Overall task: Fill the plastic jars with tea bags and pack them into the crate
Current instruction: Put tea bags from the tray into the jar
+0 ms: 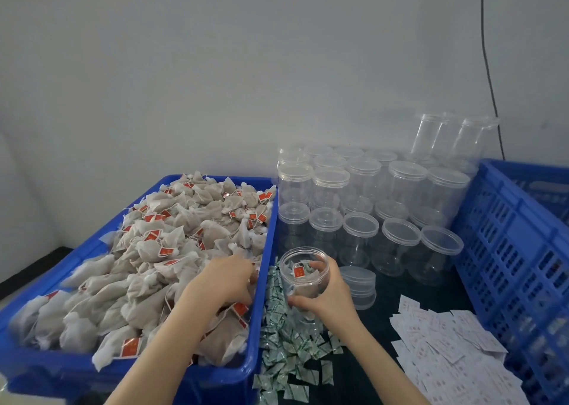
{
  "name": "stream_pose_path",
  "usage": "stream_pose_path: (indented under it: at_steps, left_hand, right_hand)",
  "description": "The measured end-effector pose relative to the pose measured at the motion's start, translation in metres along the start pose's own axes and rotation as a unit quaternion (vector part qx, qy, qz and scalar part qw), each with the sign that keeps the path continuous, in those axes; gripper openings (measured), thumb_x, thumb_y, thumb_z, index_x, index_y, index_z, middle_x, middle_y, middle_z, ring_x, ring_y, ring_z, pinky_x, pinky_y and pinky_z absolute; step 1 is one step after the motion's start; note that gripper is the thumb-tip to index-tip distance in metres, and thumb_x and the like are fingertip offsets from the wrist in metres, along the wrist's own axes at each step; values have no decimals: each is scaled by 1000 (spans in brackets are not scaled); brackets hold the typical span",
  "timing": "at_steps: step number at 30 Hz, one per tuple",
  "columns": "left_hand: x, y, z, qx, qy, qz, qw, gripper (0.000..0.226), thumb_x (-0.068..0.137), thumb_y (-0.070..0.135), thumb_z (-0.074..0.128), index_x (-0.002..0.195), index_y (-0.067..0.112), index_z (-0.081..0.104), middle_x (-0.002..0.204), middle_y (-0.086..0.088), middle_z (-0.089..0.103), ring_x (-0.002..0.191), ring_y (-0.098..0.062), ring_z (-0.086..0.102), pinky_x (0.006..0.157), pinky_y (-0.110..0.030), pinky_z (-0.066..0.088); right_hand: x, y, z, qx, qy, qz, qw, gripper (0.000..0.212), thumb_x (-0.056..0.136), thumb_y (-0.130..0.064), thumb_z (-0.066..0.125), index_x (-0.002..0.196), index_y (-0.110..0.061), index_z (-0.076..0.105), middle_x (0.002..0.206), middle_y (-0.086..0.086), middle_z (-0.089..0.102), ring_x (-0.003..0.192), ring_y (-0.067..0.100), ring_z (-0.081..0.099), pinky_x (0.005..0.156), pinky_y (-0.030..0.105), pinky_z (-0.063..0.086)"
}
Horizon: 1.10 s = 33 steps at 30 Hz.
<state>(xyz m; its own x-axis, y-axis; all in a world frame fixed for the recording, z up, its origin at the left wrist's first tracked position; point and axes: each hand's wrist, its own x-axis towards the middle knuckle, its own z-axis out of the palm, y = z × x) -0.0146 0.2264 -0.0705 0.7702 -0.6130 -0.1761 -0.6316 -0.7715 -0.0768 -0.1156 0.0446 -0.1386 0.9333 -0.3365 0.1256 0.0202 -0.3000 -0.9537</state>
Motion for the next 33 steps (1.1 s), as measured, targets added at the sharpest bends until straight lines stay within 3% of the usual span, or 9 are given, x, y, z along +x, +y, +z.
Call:
stream_pose_path:
  at_steps: [4, 10, 13, 16, 22, 24, 28, 31, 33]
  left_hand:
    - [0, 3, 4, 10, 69, 10, 998, 19, 90, 27, 57, 104, 21, 68, 96, 1, 66, 88, -17, 63, 70, -25, 46]
    - [-1, -14, -2, -140, 158, -22, 977, 9, 92, 29, 57, 85, 27, 53, 88, 10, 60, 77, -9, 57, 73, -27, 48]
    - [-4, -15, -12, -294, 203, -22, 934, 17, 92, 22, 59, 78, 29, 50, 81, 8, 64, 73, -10, 63, 72, -30, 55]
    - [-10, -6, -29, -392, 292, -13, 872, 19, 89, 19, 64, 79, 33, 55, 79, 16, 64, 75, 7, 60, 67, -10, 47]
    - [-16, 24, -54, -448, 399, 58, 798, 14, 88, 14, 65, 88, 28, 62, 84, 19, 65, 85, 9, 61, 76, -9, 48]
    - [-15, 34, -52, -413, 373, 87, 826, 12, 88, 15, 64, 93, 25, 61, 86, 21, 62, 85, 12, 59, 79, -7, 47]
    - [-10, 37, -37, -278, 163, 163, 933, 13, 89, 17, 63, 99, 25, 67, 93, 15, 67, 87, 4, 61, 86, -20, 52]
    - [-13, 24, -36, -284, 170, 121, 936, 18, 90, 15, 61, 102, 26, 68, 94, 18, 66, 88, 6, 60, 88, -22, 52]
    - [-16, 9, -36, -204, 193, 41, 959, 20, 92, 19, 59, 109, 28, 64, 104, 14, 66, 93, -1, 61, 86, -27, 53]
  right_hand:
    - [-1, -1, 4, 0, -2, -2, 1000, 90, 56, -24, 94, 129, -34, 43, 122, -18, 56, 108, -3, 56, 86, 15, 49]
    - [-2, -4, 8, 4, -12, -1, 1000, 90, 58, -23, 94, 126, -41, 38, 121, -19, 54, 109, -2, 55, 82, 11, 47]
    - [-3, -5, 9, 6, -14, -2, 1000, 91, 57, -21, 94, 125, -41, 37, 122, -18, 54, 111, 1, 56, 88, 16, 48]
    - [-4, -5, 9, 5, -17, -7, 1000, 89, 57, -21, 94, 126, -39, 39, 121, -19, 54, 111, 0, 56, 84, 11, 47]
    - [-5, -9, 14, 13, -16, -14, 1000, 85, 58, -20, 94, 120, -42, 42, 118, -19, 57, 110, 0, 57, 82, 10, 47]
    - [-6, -11, 15, 15, -13, -19, 1000, 83, 59, -19, 93, 119, -44, 42, 119, -16, 58, 110, 2, 59, 85, 15, 49]
    - [-7, -15, 12, 16, -12, -22, 1000, 85, 60, -16, 92, 124, -41, 42, 119, -14, 58, 103, -1, 60, 79, 14, 50]
    - [-8, -16, 9, 4, -11, -13, 1000, 88, 59, -18, 93, 127, -37, 40, 122, -17, 53, 110, 2, 55, 88, 23, 52]
    - [-9, -15, 8, 5, -9, -8, 1000, 90, 59, -19, 94, 129, -35, 40, 123, -17, 54, 111, 2, 55, 89, 23, 51]
